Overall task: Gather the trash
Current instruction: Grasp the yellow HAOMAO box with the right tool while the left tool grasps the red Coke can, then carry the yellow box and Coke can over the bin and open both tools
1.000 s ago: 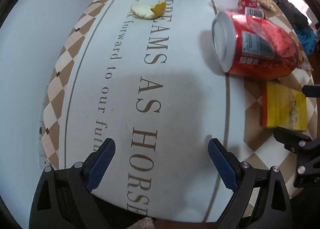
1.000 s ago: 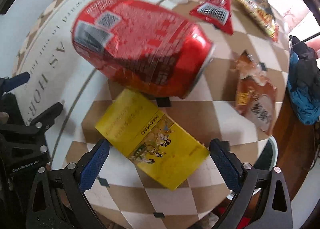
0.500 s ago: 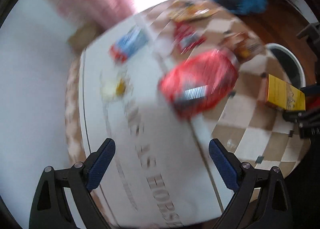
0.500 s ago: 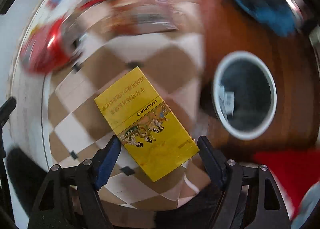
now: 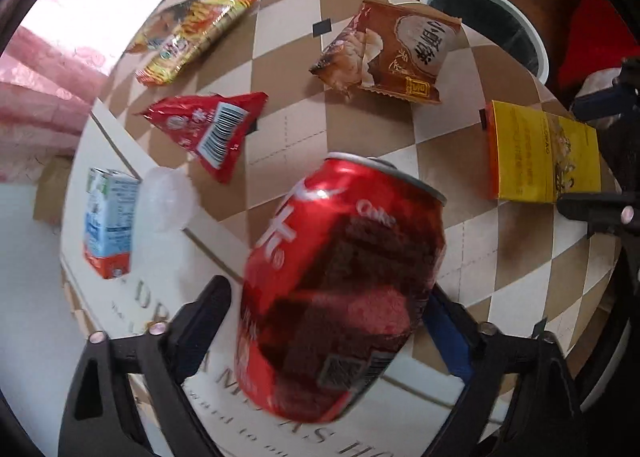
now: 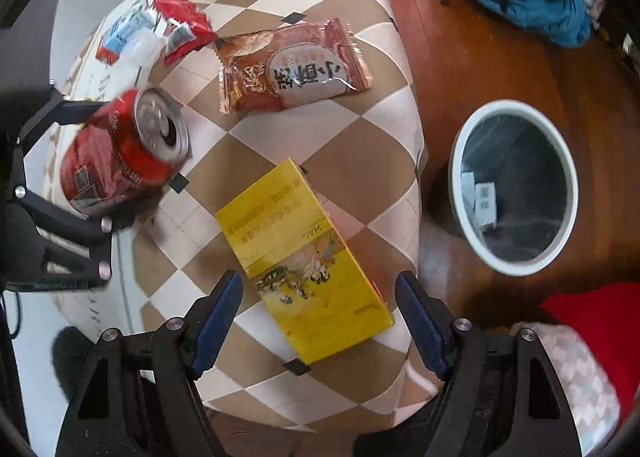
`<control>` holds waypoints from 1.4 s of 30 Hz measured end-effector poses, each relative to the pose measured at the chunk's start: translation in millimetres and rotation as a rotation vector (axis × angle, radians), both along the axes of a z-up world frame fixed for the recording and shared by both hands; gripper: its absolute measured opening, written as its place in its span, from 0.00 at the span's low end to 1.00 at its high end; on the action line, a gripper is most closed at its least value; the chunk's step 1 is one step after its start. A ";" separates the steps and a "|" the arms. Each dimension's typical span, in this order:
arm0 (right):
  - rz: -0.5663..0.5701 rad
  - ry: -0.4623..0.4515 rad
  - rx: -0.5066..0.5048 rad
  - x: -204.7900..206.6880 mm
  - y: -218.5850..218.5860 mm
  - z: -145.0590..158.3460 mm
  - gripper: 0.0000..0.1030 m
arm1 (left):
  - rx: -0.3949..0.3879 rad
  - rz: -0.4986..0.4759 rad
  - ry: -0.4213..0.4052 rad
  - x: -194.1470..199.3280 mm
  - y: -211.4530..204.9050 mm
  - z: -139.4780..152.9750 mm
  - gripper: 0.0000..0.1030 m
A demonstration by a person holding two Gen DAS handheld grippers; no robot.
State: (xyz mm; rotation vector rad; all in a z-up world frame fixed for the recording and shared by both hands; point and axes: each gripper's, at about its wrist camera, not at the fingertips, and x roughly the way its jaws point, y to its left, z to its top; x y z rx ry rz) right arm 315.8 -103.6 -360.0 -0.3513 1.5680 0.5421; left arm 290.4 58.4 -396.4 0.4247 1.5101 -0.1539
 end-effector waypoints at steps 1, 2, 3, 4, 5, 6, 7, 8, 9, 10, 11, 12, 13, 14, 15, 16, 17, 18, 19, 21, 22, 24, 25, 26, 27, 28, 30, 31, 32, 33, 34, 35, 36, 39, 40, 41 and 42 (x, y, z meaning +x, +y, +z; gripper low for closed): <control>0.007 -0.009 0.002 -2.0 1.7 0.4 0.71 | -0.009 0.017 -0.012 -1.0 0.2 1.5 0.79; 0.014 -0.014 0.002 -3.1 5.6 -1.5 0.65 | -0.026 0.040 -0.023 -2.5 1.4 3.9 0.79; 0.014 -0.027 0.003 -4.1 6.7 -0.4 0.64 | -0.044 0.071 -0.030 -4.9 4.0 5.7 0.79; 0.008 -0.038 0.004 -5.3 9.6 0.5 0.62 | -0.050 0.119 -0.040 -7.6 8.2 7.7 0.79; -0.006 -0.041 0.015 -7.6 26.7 -2.5 0.57 | -0.050 0.178 -0.053 -10.5 16.8 9.7 0.79; -0.023 -0.034 0.028 -8.4 25.2 -1.3 0.54 | -0.056 0.228 -0.064 -13.5 25.5 10.7 0.79; -0.032 -0.019 0.041 -6.7 32.7 -3.9 0.53 | -0.066 0.323 -0.072 -20.4 34.5 13.3 0.79; -0.044 0.007 0.062 -4.9 40.3 -7.0 0.52 | -0.084 0.389 -0.073 -26.6 41.4 14.6 0.79; -0.061 0.043 0.094 -7.3 41.5 -8.0 0.53 | -0.114 0.467 -0.077 -34.9 49.8 16.5 0.79; -0.064 0.058 0.109 -10.5 44.1 -10.5 0.53 | -0.149 0.570 -0.069 -46.8 59.7 17.7 0.79; -0.053 0.072 0.112 -14.3 48.5 -12.1 0.54 | -0.175 0.644 -0.066 -57.8 66.6 18.7 0.79; -0.042 0.061 0.104 -16.2 52.4 -11.5 0.59 | -0.202 0.699 -0.079 -68.2 72.2 20.8 0.79; -0.030 0.051 0.100 -18.5 57.7 -10.8 0.62 | -0.210 0.736 -0.089 -76.2 75.5 22.2 0.79; -0.024 0.047 0.098 -19.8 61.8 -10.5 0.66 | -0.208 0.778 -0.099 -86.3 79.1 23.4 0.79; -0.013 0.036 0.087 -21.9 68.0 -10.8 0.68 | -0.205 0.810 -0.112 -94.5 81.7 24.1 0.79; -0.002 0.020 0.074 -23.9 73.0 -9.9 0.68 | -0.202 0.841 -0.125 -103.5 83.7 24.3 0.79; 0.015 -0.004 0.055 -24.4 77.5 -11.9 0.68 | -0.193 0.860 -0.130 -109.3 84.5 23.0 0.79; 0.038 -0.029 0.030 -26.6 83.2 -13.9 0.68 | -0.184 0.871 -0.136 -112.8 84.4 21.0 0.79; 0.063 -0.057 0.003 -27.3 88.8 -15.5 0.68 | -0.176 0.877 -0.141 -117.0 83.1 18.6 0.79; 0.098 -0.108 -0.045 -33.7 97.7 -16.7 0.67 | -0.159 0.888 -0.145 -124.5 81.9 12.9 0.79; 0.105 -0.126 -0.063 -36.7 100.5 -17.2 0.66 | -0.152 0.897 -0.147 -128.0 81.7 9.3 0.79; 0.122 -0.165 -0.095 -42.5 104.4 -17.5 0.61 | -0.149 0.904 -0.148 -134.0 81.1 4.3 0.79; 0.121 -0.173 -0.085 -43.7 104.0 -16.3 0.60 | -0.147 0.907 -0.160 -137.2 79.5 3.1 0.79; 0.118 -0.176 -0.081 -44.0 103.2 -15.9 0.60 | -0.140 0.903 -0.170 -139.5 78.0 3.2 0.79; 0.120 -0.181 -0.079 -45.4 103.8 -15.9 0.60 | -0.136 0.901 -0.175 -140.1 74.6 2.5 0.79; 0.119 -0.185 -0.079 -46.8 103.5 -15.4 0.60 | -0.132 0.902 -0.180 -141.8 73.4 2.4 0.79; 0.114 -0.187 -0.076 -47.1 101.2 -14.5 0.60 | -0.128 0.905 -0.188 -148.1 64.8 5.1 0.79; 0.112 -0.188 -0.076 -47.4 102.7 -14.8 0.60 | -0.128 0.907 -0.192 -149.8 64.1 5.2 0.79; 0.106 -0.188 -0.072 -47.8 102.0 -13.9 0.58 | -0.129 0.909 -0.193 -148.6 66.7 7.2 0.79; 0.103 -0.195 -0.070 -49.5 102.7 -13.3 0.57 | -0.134 0.917 -0.193 -156.0 66.0 11.6 0.78; 0.100 -0.200 -0.064 -51.8 99.8 -14.6 0.57 | -0.144 0.927 -0.195 -158.9 65.4 13.1 0.78; 0.093 -0.203 -0.051 -51.7 96.3 -14.3 0.57 | -0.146 0.931 -0.200 -159.1 65.7 16.2 0.78; 0.068 -0.195 -0.028 -52.5 92.3 -12.5 0.57 | -0.144 0.931 -0.208 -152.1 64.3 21.5 0.78; 0.000 -0.150 0.044 -49.7 76.3 -7.6 0.57 | -0.124 0.932 -0.249 -159.9 59.9 40.8 0.78; -0.013 -0.151 0.063 -50.3 71.2 -3.4 0.57 | -0.122 0.935 -0.265 -163.6 56.8 49.5 0.78; -0.020 -0.157 0.082 -51.8 67.3 2.9 0.57 | -0.122 0.935 -0.280 -167.1 54.7 59.3 0.78; -0.032 -0.165 0.113 -53.1 60.8 13.1 0.57 | -0.118 0.933 -0.304 -170.8 49.5 70.8 0.78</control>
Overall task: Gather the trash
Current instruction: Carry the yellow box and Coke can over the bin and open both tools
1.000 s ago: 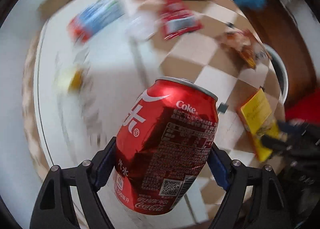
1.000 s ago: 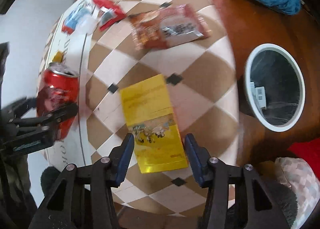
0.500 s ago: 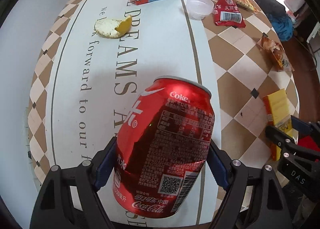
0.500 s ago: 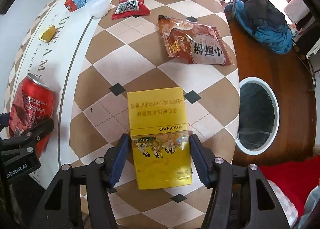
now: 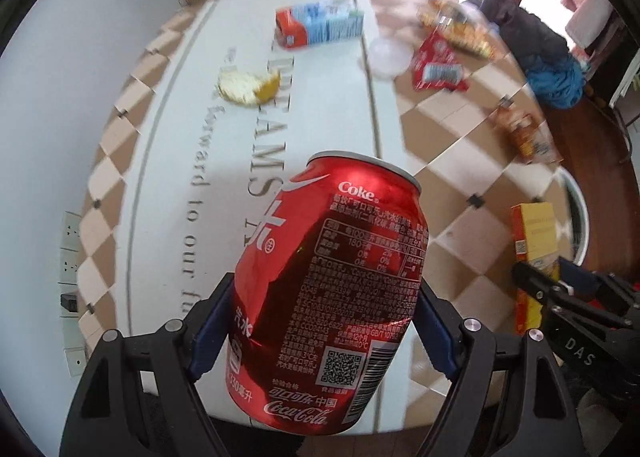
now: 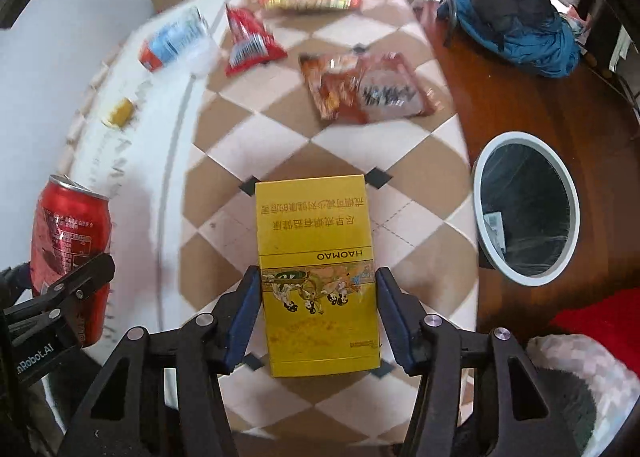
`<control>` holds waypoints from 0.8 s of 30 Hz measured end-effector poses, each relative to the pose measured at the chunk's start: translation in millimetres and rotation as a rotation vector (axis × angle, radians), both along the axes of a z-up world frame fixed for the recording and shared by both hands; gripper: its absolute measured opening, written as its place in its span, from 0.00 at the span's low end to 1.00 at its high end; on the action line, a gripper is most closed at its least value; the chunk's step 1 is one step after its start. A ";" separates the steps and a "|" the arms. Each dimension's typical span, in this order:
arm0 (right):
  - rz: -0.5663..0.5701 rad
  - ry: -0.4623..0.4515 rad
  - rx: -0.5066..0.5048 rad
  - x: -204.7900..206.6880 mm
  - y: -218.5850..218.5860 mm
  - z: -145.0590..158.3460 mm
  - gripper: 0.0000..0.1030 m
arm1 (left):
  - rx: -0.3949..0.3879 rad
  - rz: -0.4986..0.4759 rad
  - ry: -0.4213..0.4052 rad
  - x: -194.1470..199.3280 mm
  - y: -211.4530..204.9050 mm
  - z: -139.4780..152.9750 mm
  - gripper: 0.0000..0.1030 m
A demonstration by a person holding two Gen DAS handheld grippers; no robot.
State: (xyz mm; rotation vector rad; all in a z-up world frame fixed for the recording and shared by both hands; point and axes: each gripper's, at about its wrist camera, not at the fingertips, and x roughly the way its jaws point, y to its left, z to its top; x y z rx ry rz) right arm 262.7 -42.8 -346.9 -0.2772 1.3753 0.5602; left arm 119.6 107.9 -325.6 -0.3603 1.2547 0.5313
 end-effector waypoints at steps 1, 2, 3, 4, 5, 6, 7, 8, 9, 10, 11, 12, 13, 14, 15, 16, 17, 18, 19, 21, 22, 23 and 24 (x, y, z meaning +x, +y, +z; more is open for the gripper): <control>-0.008 -0.005 0.016 0.0 -4.4 6.7 0.57 | 0.012 0.001 -0.015 -3.1 -4.6 9.9 0.78; -0.017 -0.010 0.039 0.1 -10.7 14.7 0.57 | 0.018 0.003 -0.029 -4.1 -8.8 19.9 0.78; -0.030 -0.023 0.075 2.0 -21.1 28.6 0.57 | 0.019 0.002 -0.046 -3.4 -14.4 29.9 0.78; -0.038 -0.034 0.090 3.0 -26.3 38.5 0.57 | 0.016 -0.001 -0.066 -3.1 -18.8 40.4 0.78; -0.048 -0.050 0.118 4.9 -36.1 51.9 0.57 | 0.015 -0.005 -0.092 -3.6 -26.7 54.0 0.78; -0.060 -0.063 0.145 7.0 -45.2 64.9 0.57 | 0.016 -0.013 -0.106 9.1 -31.0 55.6 0.78; -0.069 -0.071 0.161 9.8 -52.3 73.2 0.57 | 0.016 -0.024 -0.125 13.4 -38.0 63.6 0.78; -0.079 -0.084 0.180 12.6 -61.4 84.3 0.57 | 0.016 -0.039 -0.146 19.6 -45.3 73.5 0.78; -0.099 -0.101 0.206 17.3 -75.9 98.1 0.57 | 0.013 -0.055 -0.168 27.3 -52.8 83.6 0.78; -0.111 -0.111 0.221 21.7 -83.8 106.9 0.57 | 0.008 -0.073 -0.188 36.1 -59.1 92.7 0.78; -0.126 -0.122 0.236 27.0 -95.2 115.5 0.57 | -0.001 -0.090 -0.208 46.2 -67.5 101.6 0.78; -0.148 -0.134 0.251 32.9 -108.7 124.9 0.57 | -0.009 -0.103 -0.222 54.1 -72.4 105.2 0.78; -0.176 -0.144 0.265 40.4 -124.8 133.9 0.57 | -0.022 -0.124 -0.245 66.4 -83.2 113.8 0.78; -0.195 -0.153 0.271 47.0 -138.9 139.4 0.57 | -0.031 -0.141 -0.260 75.8 -91.2 118.4 0.78; -0.212 -0.161 0.275 50.7 -150.4 142.6 0.57 | -0.048 -0.163 -0.274 90.0 -102.0 122.7 0.78; -0.233 -0.173 0.275 57.3 -164.8 146.7 0.57 | -0.068 -0.184 -0.286 104.4 -111.9 124.1 0.78; -0.253 -0.182 0.271 64.8 -179.3 149.9 0.57 | -0.083 -0.200 -0.291 116.7 -120.5 124.0 0.78; -0.279 -0.190 0.261 75.7 -197.3 150.2 0.57 | -0.107 -0.223 -0.290 134.7 -131.8 122.3 0.78; -0.292 -0.193 0.252 81.3 -208.2 148.8 0.57 | -0.138 -0.245 -0.289 152.1 -142.2 118.4 0.78; -0.332 -0.200 0.204 102.6 -237.3 137.8 0.57 | -0.191 -0.276 -0.276 183.3 -160.1 107.4 0.78; -0.346 -0.196 0.190 109.5 -247.9 132.6 0.57 | -0.230 -0.298 -0.262 200.7 -169.4 98.1 0.78; -0.366 -0.178 0.166 122.5 -262.3 120.7 0.57 | -0.277 -0.315 -0.242 223.2 -180.9 84.8 0.78; -0.378 -0.165 0.151 130.3 -271.2 112.1 0.57 | -0.301 -0.327 -0.224 239.2 -189.5 74.5 0.78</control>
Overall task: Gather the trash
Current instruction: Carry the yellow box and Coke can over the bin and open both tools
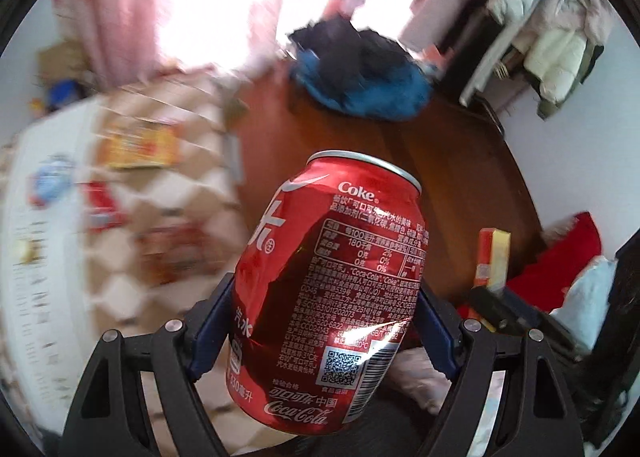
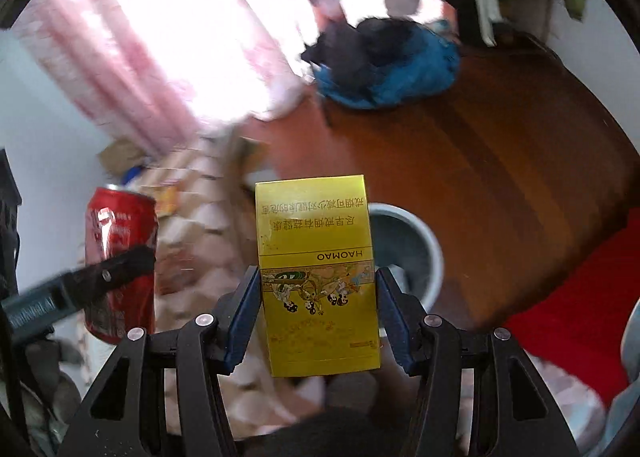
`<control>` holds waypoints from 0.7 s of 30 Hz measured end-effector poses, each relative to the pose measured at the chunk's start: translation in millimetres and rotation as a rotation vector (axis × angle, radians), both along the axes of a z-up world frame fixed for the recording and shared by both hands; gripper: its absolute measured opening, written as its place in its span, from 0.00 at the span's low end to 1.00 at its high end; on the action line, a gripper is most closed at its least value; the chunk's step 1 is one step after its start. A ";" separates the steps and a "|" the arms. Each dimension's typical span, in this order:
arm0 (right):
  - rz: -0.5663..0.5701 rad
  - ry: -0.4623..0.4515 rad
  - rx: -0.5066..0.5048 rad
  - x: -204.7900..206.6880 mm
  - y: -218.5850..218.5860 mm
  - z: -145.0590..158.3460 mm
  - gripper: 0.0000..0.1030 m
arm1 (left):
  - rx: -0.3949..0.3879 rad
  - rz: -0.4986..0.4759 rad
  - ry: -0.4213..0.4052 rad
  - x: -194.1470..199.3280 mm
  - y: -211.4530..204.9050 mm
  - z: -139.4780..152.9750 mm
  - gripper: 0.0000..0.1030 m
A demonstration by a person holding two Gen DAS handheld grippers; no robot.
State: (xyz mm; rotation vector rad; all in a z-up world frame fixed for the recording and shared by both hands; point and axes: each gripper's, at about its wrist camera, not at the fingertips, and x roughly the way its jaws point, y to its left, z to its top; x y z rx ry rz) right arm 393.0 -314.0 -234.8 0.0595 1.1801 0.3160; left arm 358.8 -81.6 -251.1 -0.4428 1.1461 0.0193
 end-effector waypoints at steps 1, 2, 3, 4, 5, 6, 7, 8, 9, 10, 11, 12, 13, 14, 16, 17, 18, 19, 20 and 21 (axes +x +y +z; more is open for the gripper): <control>-0.015 0.022 -0.009 9.7 -10.9 -11.7 0.57 | -0.023 -0.020 0.018 13.9 -7.4 -9.2 0.78; -0.030 0.051 -0.017 21.0 -22.0 -26.1 0.57 | -0.048 -0.038 0.046 30.9 -15.5 -23.1 0.78; -0.039 0.070 -0.023 27.7 -29.1 -37.1 0.57 | -0.063 -0.051 0.072 44.9 -22.1 -35.6 0.78; -0.050 0.094 -0.027 35.9 -37.9 -48.8 0.57 | -0.089 -0.069 0.110 62.7 -30.1 -52.7 0.78; -0.063 0.121 -0.026 45.0 -45.9 -63.3 0.57 | -0.100 -0.075 0.133 72.7 -34.5 -63.3 0.79; -0.069 0.142 -0.023 50.3 -50.7 -74.0 0.57 | -0.120 -0.084 0.165 86.6 -39.7 -78.4 0.79; -0.076 0.166 -0.027 56.4 -54.3 -86.6 0.57 | -0.137 -0.090 0.188 95.4 -43.4 -88.4 0.79; -0.082 0.185 -0.030 61.5 -57.0 -97.5 0.57 | -0.152 -0.102 0.220 104.9 -47.1 -100.5 0.80; -0.081 0.207 -0.024 67.6 -59.0 -109.3 0.57 | -0.161 -0.111 0.256 114.1 -50.3 -112.8 0.80; -0.086 0.225 -0.024 72.6 -60.8 -119.3 0.57 | -0.163 -0.114 0.284 120.7 -52.6 -122.4 0.82; -0.089 0.235 -0.029 78.7 -60.3 -128.1 0.57 | -0.165 -0.112 0.302 126.0 -53.1 -128.8 0.89; -0.078 0.254 -0.029 85.6 -59.3 -139.8 0.57 | -0.159 -0.109 0.308 126.1 -53.6 -131.7 0.92; -0.076 0.270 -0.033 90.9 -59.5 -149.2 0.57 | -0.132 -0.101 0.313 129.0 -52.7 -134.9 0.92; -0.079 0.281 -0.033 94.8 -59.0 -157.1 0.58 | -0.117 -0.097 0.314 129.5 -51.6 -135.9 0.92; -0.079 0.310 -0.028 104.1 -59.6 -174.6 0.62 | -0.051 -0.090 0.308 128.9 -50.2 -136.3 0.92; -0.080 0.317 -0.033 105.1 -59.5 -179.8 0.79 | -0.013 -0.090 0.300 125.4 -49.4 -135.5 0.92; -0.082 0.320 -0.039 105.2 -58.4 -184.5 0.91 | 0.030 -0.092 0.291 120.1 -51.6 -132.9 0.92; -0.079 0.322 -0.038 102.2 -56.9 -187.5 0.94 | 0.071 -0.086 0.277 114.0 -51.0 -131.8 0.92; -0.069 0.327 -0.035 99.4 -55.6 -189.8 0.95 | 0.131 -0.071 0.252 108.2 -49.8 -126.9 0.92; -0.065 0.332 -0.046 97.7 -54.6 -191.9 0.97 | 0.169 -0.066 0.238 103.2 -47.8 -127.0 0.92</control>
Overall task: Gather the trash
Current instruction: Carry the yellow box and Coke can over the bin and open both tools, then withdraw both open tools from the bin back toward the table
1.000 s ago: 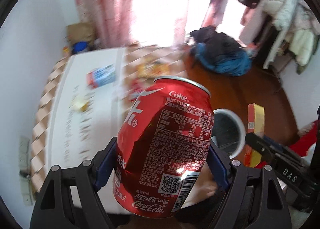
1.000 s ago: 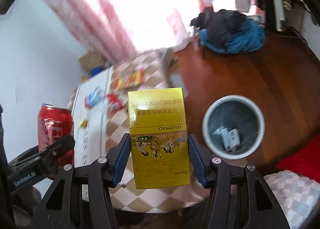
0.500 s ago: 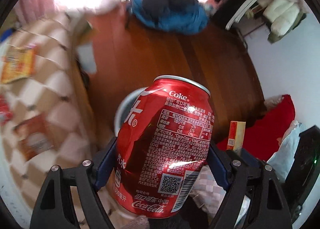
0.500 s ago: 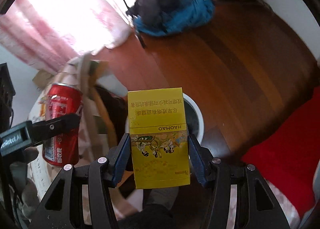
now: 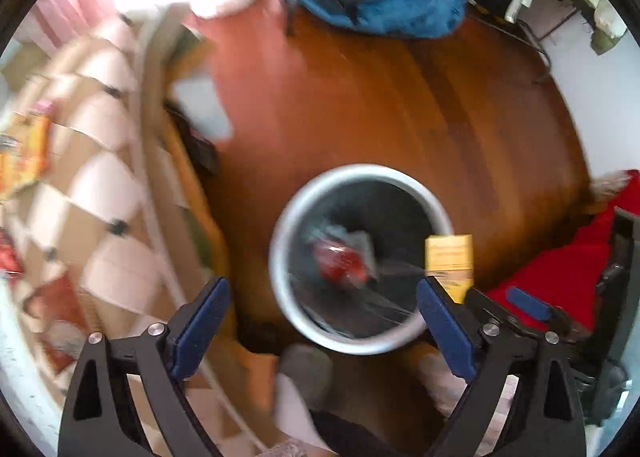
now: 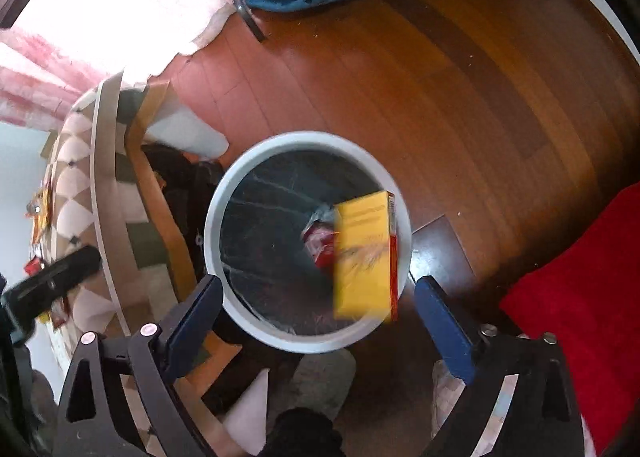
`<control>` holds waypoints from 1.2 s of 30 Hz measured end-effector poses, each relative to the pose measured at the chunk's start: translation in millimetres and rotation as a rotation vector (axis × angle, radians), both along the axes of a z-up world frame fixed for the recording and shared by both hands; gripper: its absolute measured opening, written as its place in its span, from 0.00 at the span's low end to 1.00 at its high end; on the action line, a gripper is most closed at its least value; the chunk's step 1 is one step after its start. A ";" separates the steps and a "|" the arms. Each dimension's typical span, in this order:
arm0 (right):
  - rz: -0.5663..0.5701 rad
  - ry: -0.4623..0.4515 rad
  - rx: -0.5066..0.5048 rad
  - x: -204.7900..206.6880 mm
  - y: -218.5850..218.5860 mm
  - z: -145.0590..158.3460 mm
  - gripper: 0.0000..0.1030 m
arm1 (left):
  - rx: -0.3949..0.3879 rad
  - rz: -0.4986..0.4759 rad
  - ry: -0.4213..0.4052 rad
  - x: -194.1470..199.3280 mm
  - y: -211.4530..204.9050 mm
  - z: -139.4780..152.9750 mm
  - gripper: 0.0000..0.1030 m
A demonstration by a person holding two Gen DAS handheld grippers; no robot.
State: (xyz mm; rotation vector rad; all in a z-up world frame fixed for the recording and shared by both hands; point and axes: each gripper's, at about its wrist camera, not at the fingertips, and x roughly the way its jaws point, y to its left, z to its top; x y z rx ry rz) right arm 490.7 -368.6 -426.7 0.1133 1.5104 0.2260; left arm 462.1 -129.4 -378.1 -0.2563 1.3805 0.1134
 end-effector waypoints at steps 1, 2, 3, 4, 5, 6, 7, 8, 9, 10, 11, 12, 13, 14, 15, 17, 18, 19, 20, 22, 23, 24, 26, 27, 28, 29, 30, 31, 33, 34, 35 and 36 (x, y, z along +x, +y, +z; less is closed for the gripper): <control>0.003 0.004 -0.014 -2.4 0.3 -0.8 0.98 | 0.042 0.000 -0.008 -5.4 0.5 1.8 0.92; 0.007 0.005 -0.018 -6.6 0.8 -1.8 1.00 | 0.074 0.005 -0.016 -10.0 2.0 2.8 0.92; 0.010 0.007 -0.025 -9.4 0.6 -2.9 1.00 | 0.089 0.006 -0.020 -14.1 4.0 -0.4 0.92; 0.010 0.007 -0.035 -13.0 -0.8 -1.6 1.00 | 0.096 0.007 -0.018 -17.3 5.5 -2.4 0.92; 0.007 0.004 -0.048 -16.1 -1.8 -0.7 1.00 | 0.104 0.011 -0.012 -21.5 6.7 -3.4 0.92; 0.005 -0.002 -0.064 -19.9 -2.6 1.5 1.00 | 0.110 0.012 -0.006 -26.4 7.2 -5.3 0.92; 0.008 -0.006 -0.071 -22.2 -2.9 3.9 1.00 | 0.111 0.011 0.002 -31.7 7.2 -5.5 0.92; 0.010 -0.011 -0.082 -25.3 -2.4 7.3 1.00 | 0.109 0.011 0.005 -33.7 6.7 -4.9 0.92; 0.013 -0.018 -0.091 -27.4 -2.3 10.3 1.00 | 0.111 0.012 0.008 -34.9 5.5 -4.1 0.92; 0.018 -0.025 -0.100 -29.4 -1.4 14.1 1.00 | 0.115 0.009 0.009 -39.6 4.7 -2.8 0.92; 0.021 -0.030 -0.111 -31.8 -0.3 17.7 1.00 | 0.115 0.010 0.009 -43.0 4.1 -0.9 0.92; 0.025 -0.036 -0.124 -34.6 0.4 22.5 1.00 | 0.115 0.013 0.009 -44.7 4.0 1.6 0.92; 0.031 -0.043 -0.126 -37.6 0.8 28.5 1.00 | 0.113 0.015 0.008 -44.7 2.7 3.1 0.92; 0.035 -0.049 -0.133 -41.0 2.4 33.9 1.00 | 0.113 0.016 0.005 -49.6 0.7 7.1 0.92; 0.037 -0.052 -0.141 -43.0 3.1 38.1 1.00 | 0.113 0.013 0.001 -53.4 -0.6 10.6 0.92; 0.047 -0.063 -0.145 -48.1 5.6 48.3 1.00 | 0.114 0.008 -0.005 -56.5 -2.7 16.5 0.92; 0.050 -0.070 -0.151 -52.0 7.0 55.1 1.00 | 0.115 0.008 -0.011 -58.7 -2.9 20.3 0.92; 0.050 -0.074 -0.154 -55.0 6.7 59.7 1.00 | 0.116 0.006 -0.018 -63.2 -4.0 26.0 0.92; 0.052 -0.078 -0.153 -57.7 7.3 65.1 1.00 | 0.112 0.004 -0.022 -65.5 -4.7 29.8 0.92; 0.051 -0.092 -0.152 -64.7 8.2 77.9 1.00 | 0.102 0.003 -0.032 -71.1 -5.3 38.4 0.92; 0.054 -0.102 -0.156 -68.7 9.0 85.0 1.00 | 0.101 0.001 -0.040 -74.8 -6.2 43.8 0.92; 0.053 -0.110 -0.152 -72.0 8.9 91.7 1.00 | 0.102 0.000 -0.049 -79.6 -6.8 50.2 0.92; 0.049 -0.122 -0.145 -77.5 8.1 104.0 1.00 | 0.094 0.002 -0.067 -87.0 -6.5 61.2 0.92; 0.048 -0.128 -0.142 -80.3 8.0 109.7 1.00 | 0.093 0.002 -0.073 -88.5 -6.2 64.6 0.92; 0.047 -0.140 -0.137 -84.1 8.2 117.9 1.00 | 0.091 0.002 -0.083 -91.8 -6.4 70.9 0.92; 0.048 -0.148 -0.136 -87.1 9.1 124.1 1.00 | 0.085 0.002 -0.098 -96.4 -6.5 79.5 0.92; 0.048 -0.162 -0.131 -91.3 10.1 134.1 1.00 | 0.080 0.003 -0.108 -98.5 -6.2 85.3 0.92; 0.045 -0.171 -0.123 -94.1 11.1 140.7 1.00 | 0.078 0.004 -0.125 -102.7 -6.0 94.2 0.92; 0.040 -0.190 -0.102 -100.3 12.1 156.7 1.00 | 0.073 0.006 -0.153 -108.0 -5.1 107.5 0.92; 0.039 -0.205 -0.091 -103.8 13.9 166.9 1.00 | 0.073 0.010 -0.172 -112.3 -4.0 117.2 0.92; 0.036 -0.214 -0.084 -105.7 15.5 174.8 1.00 | 0.079 0.015 -0.184 -115.9 -2.6 125.1 0.92; 0.032 -0.223 -0.069 -108.9 17.9 184.9 1.00 | 0.081 0.019 -0.191 -117.6 -0.7 130.9 0.92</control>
